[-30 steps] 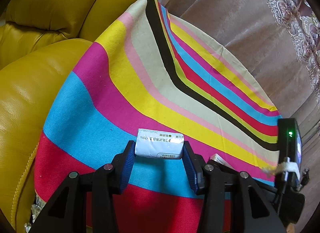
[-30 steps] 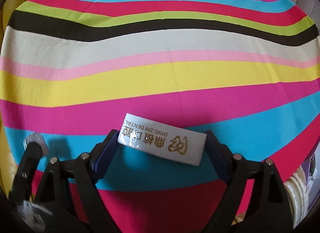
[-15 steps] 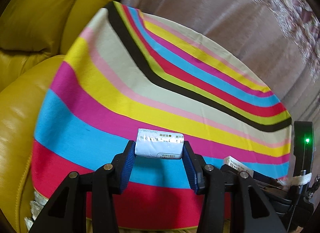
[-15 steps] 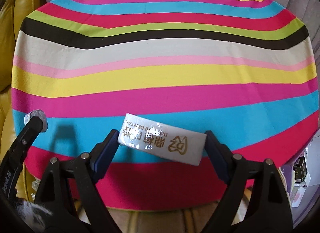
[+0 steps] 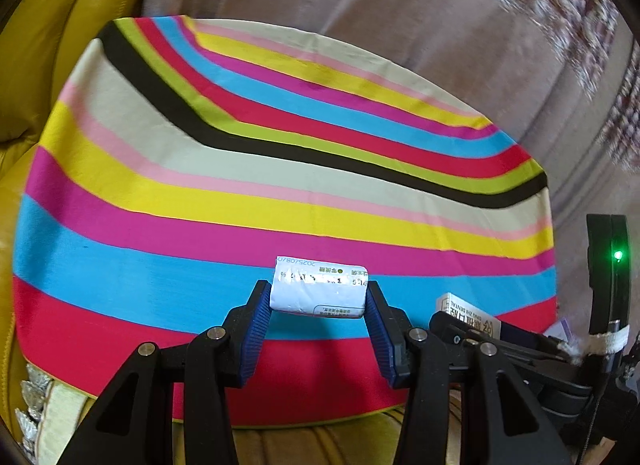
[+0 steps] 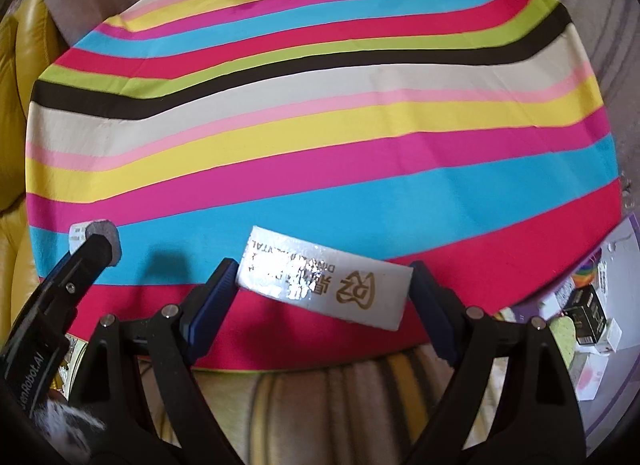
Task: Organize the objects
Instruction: 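Carry both white boxes into the purple-rimmed box and open both tools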
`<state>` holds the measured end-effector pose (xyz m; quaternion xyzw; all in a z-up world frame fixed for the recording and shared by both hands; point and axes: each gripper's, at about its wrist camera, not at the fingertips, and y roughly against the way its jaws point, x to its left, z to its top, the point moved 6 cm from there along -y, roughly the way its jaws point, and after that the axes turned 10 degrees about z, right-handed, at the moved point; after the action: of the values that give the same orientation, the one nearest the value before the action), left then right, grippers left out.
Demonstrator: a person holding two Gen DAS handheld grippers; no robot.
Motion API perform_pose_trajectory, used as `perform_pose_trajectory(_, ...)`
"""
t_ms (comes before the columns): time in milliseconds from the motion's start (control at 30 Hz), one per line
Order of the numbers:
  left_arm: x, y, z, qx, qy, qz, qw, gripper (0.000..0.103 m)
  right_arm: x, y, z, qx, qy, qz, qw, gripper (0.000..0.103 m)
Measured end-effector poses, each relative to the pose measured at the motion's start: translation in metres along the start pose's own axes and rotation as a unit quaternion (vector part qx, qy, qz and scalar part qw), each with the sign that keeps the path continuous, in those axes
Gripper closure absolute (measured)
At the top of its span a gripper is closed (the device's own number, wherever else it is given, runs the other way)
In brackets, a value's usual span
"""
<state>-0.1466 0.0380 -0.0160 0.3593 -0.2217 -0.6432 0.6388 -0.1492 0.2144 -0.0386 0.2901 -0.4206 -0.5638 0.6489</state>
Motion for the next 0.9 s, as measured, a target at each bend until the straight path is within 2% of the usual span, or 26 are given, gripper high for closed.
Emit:
perform_pose_trajectory(267,-0.046,0.003,-0.012,0.015,-0.037,-0.028,0.9988,0.055,-0.047,0.029,-0.008,-0.016,-0.027,-0.014,0.999,0.016)
perform_pose_trajectory(533,-0.112,0.005,-0.027,0.033,-0.097,-0.074,0.9919,0.055,-0.111,0.064,-0.027,-0.030,-0.065,-0.047,0.996,0.016)
perform_pose_trajectory(633,-0.139,0.007,-0.036,0.044,-0.123,-0.095,0.9869,0.055,-0.138,0.078,-0.038,-0.035,-0.082,-0.062,0.994,0.016)
perform_pose_trajectory(733,-0.172,0.009,-0.048,0.060,-0.151,-0.125,0.9788,0.055,-0.168,0.096,-0.051,-0.041,-0.102,-0.081,0.991,0.016)
perform_pose_trajectory(900,-0.220,0.012,-0.068,0.077,-0.203,-0.150,0.9644,0.055,-0.210,0.114,-0.065,-0.047,-0.129,-0.106,0.985,0.016)
